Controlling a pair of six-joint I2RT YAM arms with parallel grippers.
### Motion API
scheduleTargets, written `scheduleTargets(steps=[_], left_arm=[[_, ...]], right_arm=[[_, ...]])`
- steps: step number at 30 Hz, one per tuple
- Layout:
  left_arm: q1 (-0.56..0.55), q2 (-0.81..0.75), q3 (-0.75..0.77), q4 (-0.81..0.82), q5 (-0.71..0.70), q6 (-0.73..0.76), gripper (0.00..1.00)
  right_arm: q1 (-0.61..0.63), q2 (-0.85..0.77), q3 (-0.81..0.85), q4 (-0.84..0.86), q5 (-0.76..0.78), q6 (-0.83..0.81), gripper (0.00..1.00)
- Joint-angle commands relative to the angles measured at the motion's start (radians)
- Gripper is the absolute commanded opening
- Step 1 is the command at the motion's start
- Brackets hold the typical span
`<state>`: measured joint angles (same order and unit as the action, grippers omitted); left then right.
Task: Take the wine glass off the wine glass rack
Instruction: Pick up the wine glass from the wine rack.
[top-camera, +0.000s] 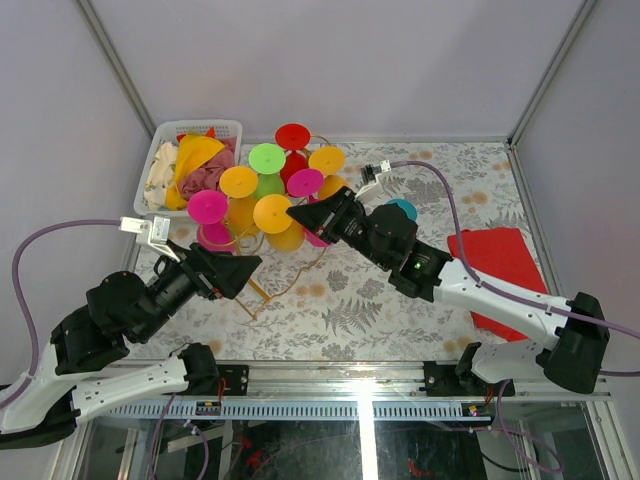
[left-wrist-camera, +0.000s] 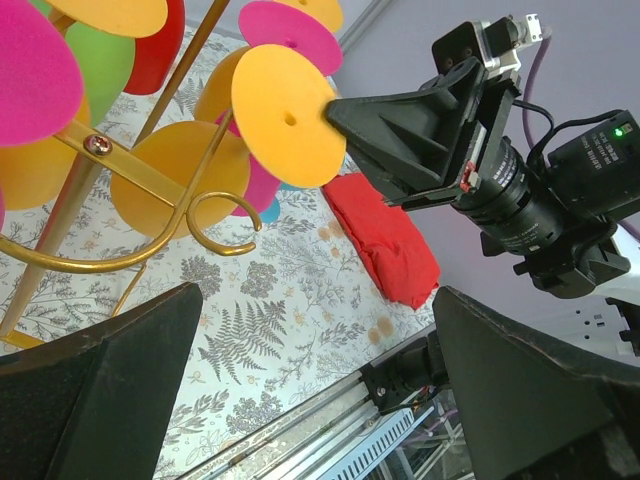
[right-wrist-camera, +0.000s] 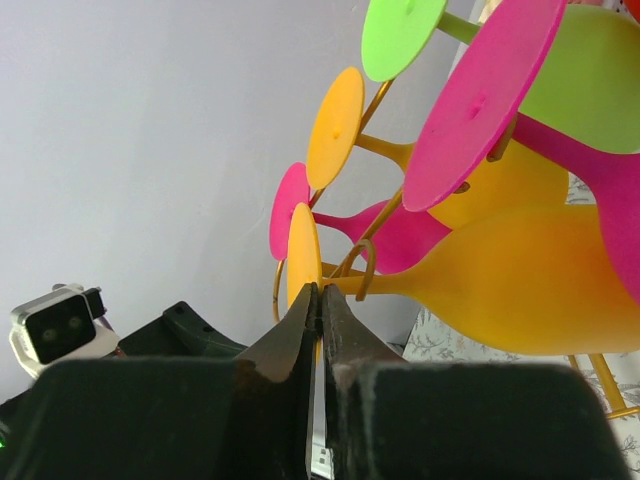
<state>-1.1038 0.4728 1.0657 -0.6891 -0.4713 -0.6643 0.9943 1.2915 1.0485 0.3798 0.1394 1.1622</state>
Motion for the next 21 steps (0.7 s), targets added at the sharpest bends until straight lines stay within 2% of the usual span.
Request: scheduleTargets(steps=[1,21], left_arm=[[0.001,-0.003,-0.004,0.010,-0.013,-0.019,1.00],[0.000,-0.009,-0.008,0.008,-0.001,-0.044,1.00]], right_arm=[[0.006,-0.045,-0.002,0.061,0.028,0.019,0.02],[0.006,-0.098,-0.071,0.128,0.010,0.037,0.01]])
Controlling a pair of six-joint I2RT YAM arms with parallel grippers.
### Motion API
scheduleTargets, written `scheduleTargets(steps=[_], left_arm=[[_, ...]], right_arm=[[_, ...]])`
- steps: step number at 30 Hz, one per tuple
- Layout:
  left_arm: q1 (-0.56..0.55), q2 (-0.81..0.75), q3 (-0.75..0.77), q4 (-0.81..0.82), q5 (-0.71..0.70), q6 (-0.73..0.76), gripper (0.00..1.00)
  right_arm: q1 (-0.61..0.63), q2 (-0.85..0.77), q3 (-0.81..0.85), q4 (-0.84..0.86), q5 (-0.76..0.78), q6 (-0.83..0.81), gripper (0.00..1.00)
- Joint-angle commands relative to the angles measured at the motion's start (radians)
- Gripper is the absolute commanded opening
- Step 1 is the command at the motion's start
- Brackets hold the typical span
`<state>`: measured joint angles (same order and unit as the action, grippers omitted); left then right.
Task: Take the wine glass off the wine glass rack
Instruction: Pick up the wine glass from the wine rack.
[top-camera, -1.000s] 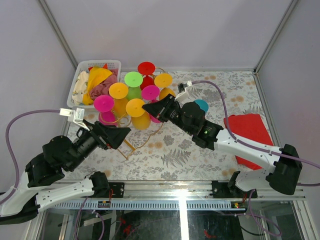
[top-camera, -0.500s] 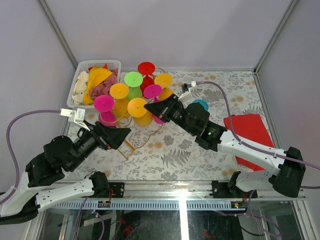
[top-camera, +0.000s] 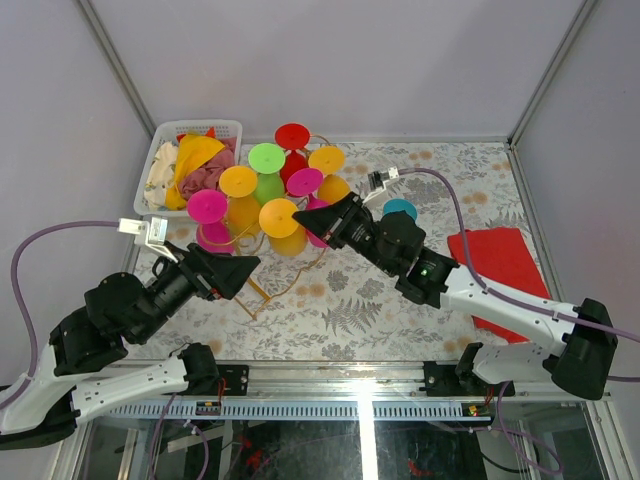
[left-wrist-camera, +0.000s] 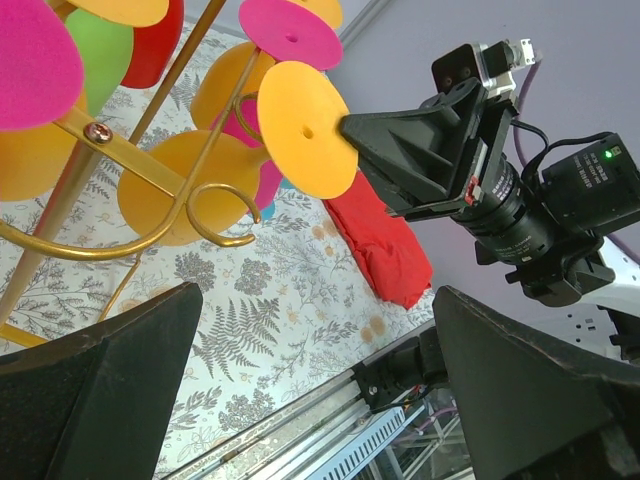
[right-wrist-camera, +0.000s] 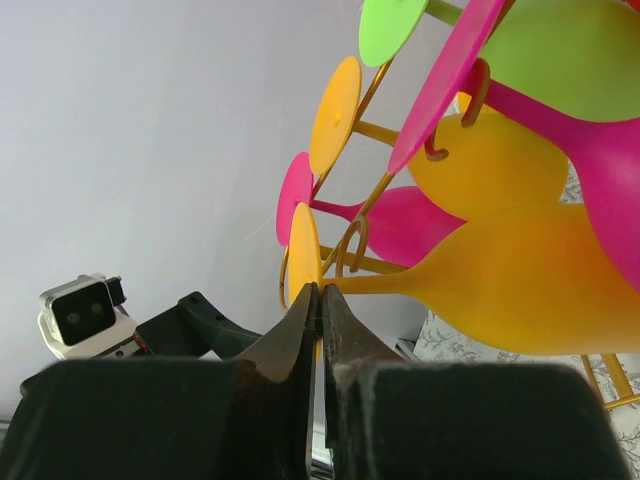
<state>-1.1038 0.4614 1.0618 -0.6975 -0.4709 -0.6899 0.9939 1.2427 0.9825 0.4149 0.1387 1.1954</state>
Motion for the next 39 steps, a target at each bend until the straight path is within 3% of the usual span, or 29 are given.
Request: scheduleTargets(steps=[1,9,24,34,39], left_arm=[[0.001,0.004,-0.003,0.016,0.002,-0.020,1.00],[0.000,0.016,0.004,0.030,0.024,-0.025,1.00],[0.001,0.028,-0.012,0.144,0.155,-0.025,1.00],[0.000,0.041,-0.053,0.247,0.215,-0.039,1.00],[0.001,0.086,-0.063,0.286,0.286,-0.040,1.00]], right_arm=[[0.006,-0.053,-0.009,0.092,0.013,0.000,0.01],[0.006,-0.070,-0.037,0.101,0.000,0.001,0.01],[0.007,-0.120,-0.076,0.150,-0.184,-0.116,0.00],[0.006,-0.198,-0.063,-0.017,-0.297,-0.277,0.00],[0.006,-0.270,-0.042,-0.182,-0.320,-0.426,0.00]])
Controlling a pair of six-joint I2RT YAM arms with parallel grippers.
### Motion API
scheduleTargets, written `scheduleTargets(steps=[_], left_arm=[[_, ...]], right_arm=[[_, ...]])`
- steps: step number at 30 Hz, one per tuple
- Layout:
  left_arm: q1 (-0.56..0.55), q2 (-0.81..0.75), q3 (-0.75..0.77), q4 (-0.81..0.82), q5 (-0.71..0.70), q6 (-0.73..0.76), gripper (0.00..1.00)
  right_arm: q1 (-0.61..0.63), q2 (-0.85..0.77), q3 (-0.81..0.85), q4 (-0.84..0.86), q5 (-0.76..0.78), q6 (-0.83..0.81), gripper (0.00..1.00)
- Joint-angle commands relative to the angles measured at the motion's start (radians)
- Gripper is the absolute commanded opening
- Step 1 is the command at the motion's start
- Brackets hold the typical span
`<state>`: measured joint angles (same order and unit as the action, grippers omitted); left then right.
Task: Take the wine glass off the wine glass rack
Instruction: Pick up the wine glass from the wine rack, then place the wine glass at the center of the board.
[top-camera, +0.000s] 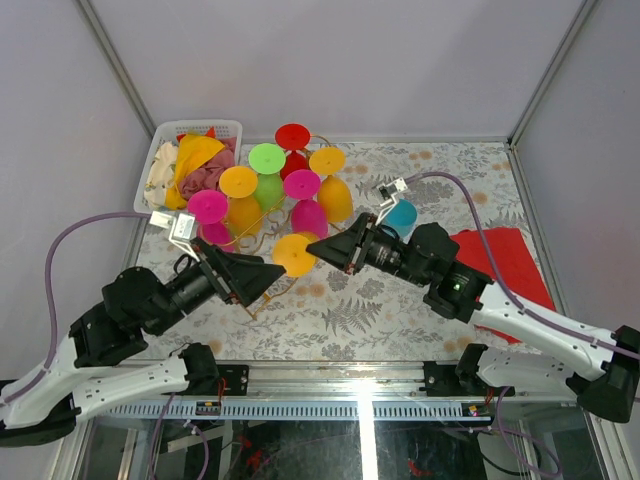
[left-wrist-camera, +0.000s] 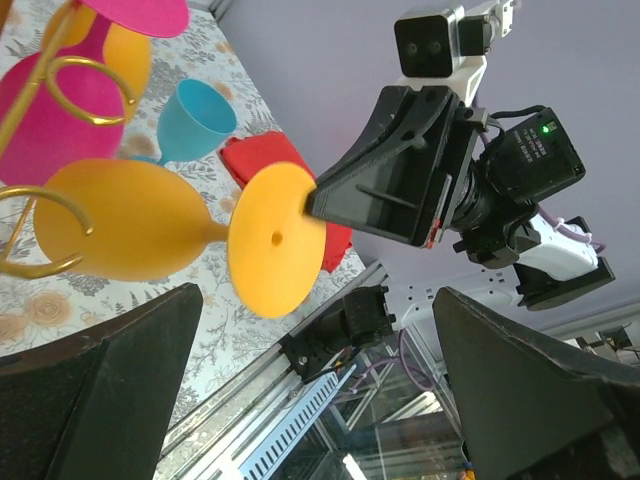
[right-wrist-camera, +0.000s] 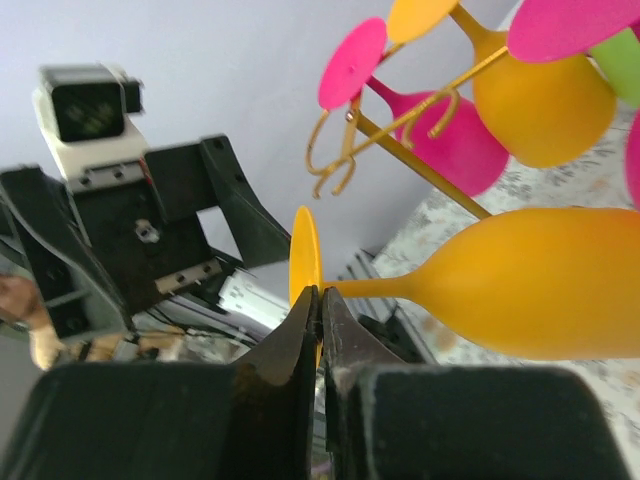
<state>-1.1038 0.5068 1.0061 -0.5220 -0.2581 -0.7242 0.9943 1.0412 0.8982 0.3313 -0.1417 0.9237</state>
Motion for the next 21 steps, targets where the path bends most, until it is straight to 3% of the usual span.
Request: scheduleTargets(steps=[1,8,14,21], left_arm=[[0.001,0.057,-0.002,0.112,0.087,-0.003,1.00],[0.000,0.203,0.032,0.122,0.159,0.021,1.00],[0.000,0.272,0.005,0.163,0.163,0.039,1.00],[0.000,0.269,-0.127,0.335,0.236,0.057,1.00]], right_arm=[[0.006,-0.088,0.043,-0.143,-0.020,-0.187,0.00],[0.006,-0.254,0.017,-0.374,0.139,-0.396,0.00],[0.006,-0.292,0.049,-0.569,0.328,-0.465,0.00],[-0.039,-0.328,0.035,-0.591,0.227,-0.482,0.00]])
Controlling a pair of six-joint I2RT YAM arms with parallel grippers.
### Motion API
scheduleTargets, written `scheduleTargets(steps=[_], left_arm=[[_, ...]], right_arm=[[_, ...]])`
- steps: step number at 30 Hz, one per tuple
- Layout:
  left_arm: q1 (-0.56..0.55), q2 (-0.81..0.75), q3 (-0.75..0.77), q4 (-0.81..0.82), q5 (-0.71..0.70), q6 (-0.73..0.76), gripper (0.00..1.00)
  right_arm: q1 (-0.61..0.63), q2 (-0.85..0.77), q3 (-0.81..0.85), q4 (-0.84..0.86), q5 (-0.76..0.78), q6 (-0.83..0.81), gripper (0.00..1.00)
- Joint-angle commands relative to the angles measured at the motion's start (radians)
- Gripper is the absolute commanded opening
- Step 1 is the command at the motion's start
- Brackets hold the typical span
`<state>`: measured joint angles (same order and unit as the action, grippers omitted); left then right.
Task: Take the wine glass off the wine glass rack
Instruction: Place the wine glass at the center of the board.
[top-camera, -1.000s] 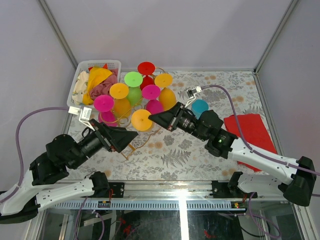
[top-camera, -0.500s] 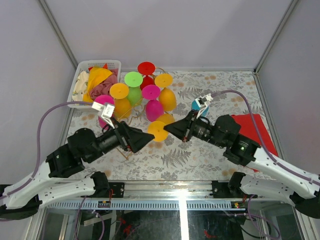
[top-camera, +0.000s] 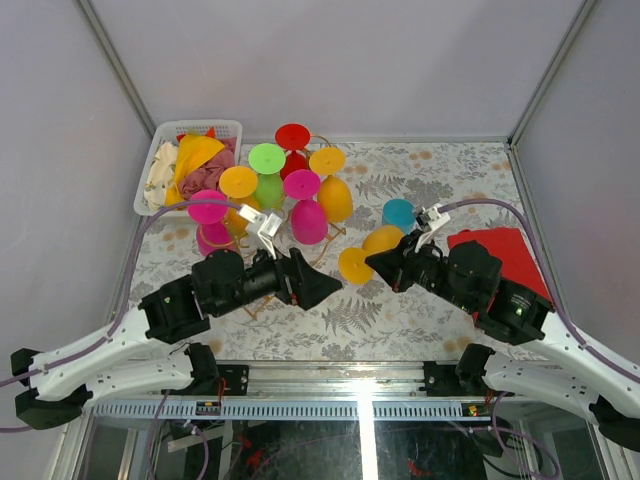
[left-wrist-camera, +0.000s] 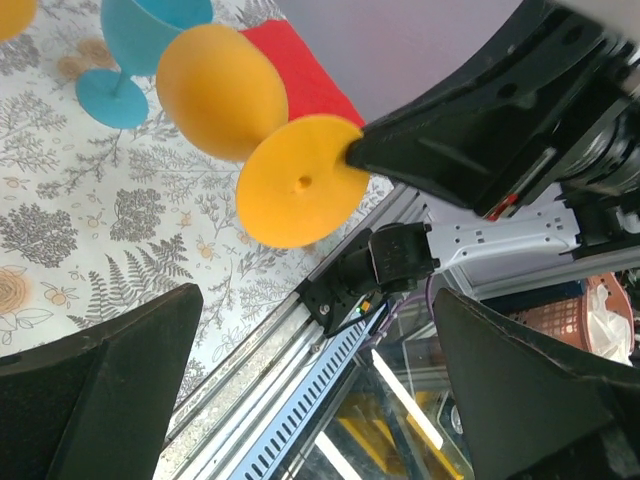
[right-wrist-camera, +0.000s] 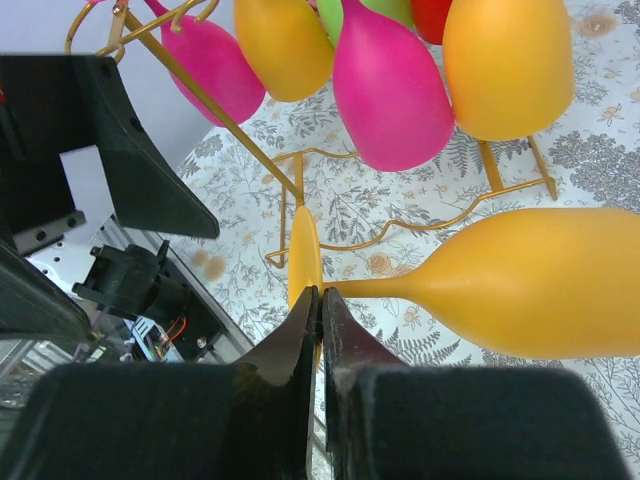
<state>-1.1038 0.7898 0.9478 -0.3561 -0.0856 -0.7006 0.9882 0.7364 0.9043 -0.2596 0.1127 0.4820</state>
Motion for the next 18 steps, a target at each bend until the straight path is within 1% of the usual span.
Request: scheduleTargets(steps=[1,3,5,7,10,12,14,18], left_arm=[[0.000,-0.021,-0.088,0.194,0.073,0.039,1.00],[0.000,-0.035,-0.125,0.241,0.095,0.049,1.00],[-0.001,-0.047,-0.168,0.291,0.116,0.052,1.00],[-0.002,-0.063,-0.208,0.333,0.130,0.053,1.00],[-0.001,-0.088,-0.273,0.402,0.140,0.050,1.00],[-0.002,-0.099,-0.310,0.437,0.143,0.045,0.99],[-0.003,-0.109,-0.335,0.462,0.143,0.040,0.98],[-0.004,-0.110,-0.352,0.502,0.134,0.029,0.94]], right_arm=[[-0.056,-0.018,0.031,-0.007,-0.049,-0.034,0.00],[-0.136,-0.006,0.025,-0.005,-0.136,-0.010,0.00],[-0.246,0.004,0.002,0.029,-0.302,0.028,0.00],[-0.372,0.009,-0.039,0.103,-0.487,0.067,0.00],[-0.478,0.015,-0.085,0.204,-0.700,0.119,0.00],[-0.509,0.011,-0.099,0.238,-0.770,0.133,0.00],[-0.512,0.001,-0.107,0.258,-0.805,0.122,0.00],[-0.512,-0.052,-0.124,0.271,-0.821,0.091,0.00]])
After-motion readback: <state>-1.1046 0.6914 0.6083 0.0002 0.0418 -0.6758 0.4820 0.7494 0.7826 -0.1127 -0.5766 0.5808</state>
